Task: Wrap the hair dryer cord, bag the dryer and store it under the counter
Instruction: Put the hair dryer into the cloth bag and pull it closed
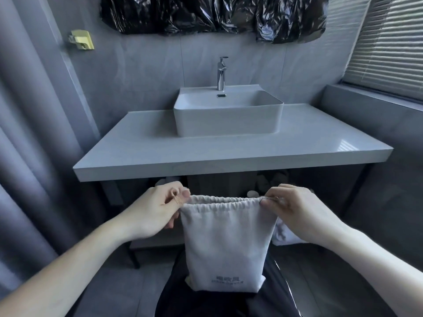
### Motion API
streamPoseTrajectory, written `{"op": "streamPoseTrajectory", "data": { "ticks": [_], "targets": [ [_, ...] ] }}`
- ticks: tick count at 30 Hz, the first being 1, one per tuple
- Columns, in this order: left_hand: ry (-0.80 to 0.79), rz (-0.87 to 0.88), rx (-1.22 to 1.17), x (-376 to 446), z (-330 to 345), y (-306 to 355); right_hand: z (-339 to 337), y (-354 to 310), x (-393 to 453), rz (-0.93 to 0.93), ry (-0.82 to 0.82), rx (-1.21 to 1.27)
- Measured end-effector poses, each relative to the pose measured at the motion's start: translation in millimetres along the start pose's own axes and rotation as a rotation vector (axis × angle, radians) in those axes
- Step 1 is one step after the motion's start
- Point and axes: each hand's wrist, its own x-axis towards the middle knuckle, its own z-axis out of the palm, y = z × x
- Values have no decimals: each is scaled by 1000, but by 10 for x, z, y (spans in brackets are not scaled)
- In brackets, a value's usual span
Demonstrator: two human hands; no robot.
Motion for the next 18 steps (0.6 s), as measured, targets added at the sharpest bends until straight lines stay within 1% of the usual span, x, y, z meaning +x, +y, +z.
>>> {"op": "streamPoseTrajectory", "data": {
  "ticks": [3,6,8,10,15,18],
  "targets": [
    [-3,-17,-103,11,-16,-29,-33,12,20,13,0,-21],
    [47,16,-32,14,-33,-68,-57,9,26,-11,11,43],
    [118,42,89,32,-32,-92,-59,21,41,-30,38,164],
    [175,52,155,64,-25,-129,-58,59,77,-6,64,319],
    [248,26,129,157,27,-239,13,219,111,165,140,706],
    [290,3,76,222,62,-296,23,281,81,243,197,827]
  ]
}}
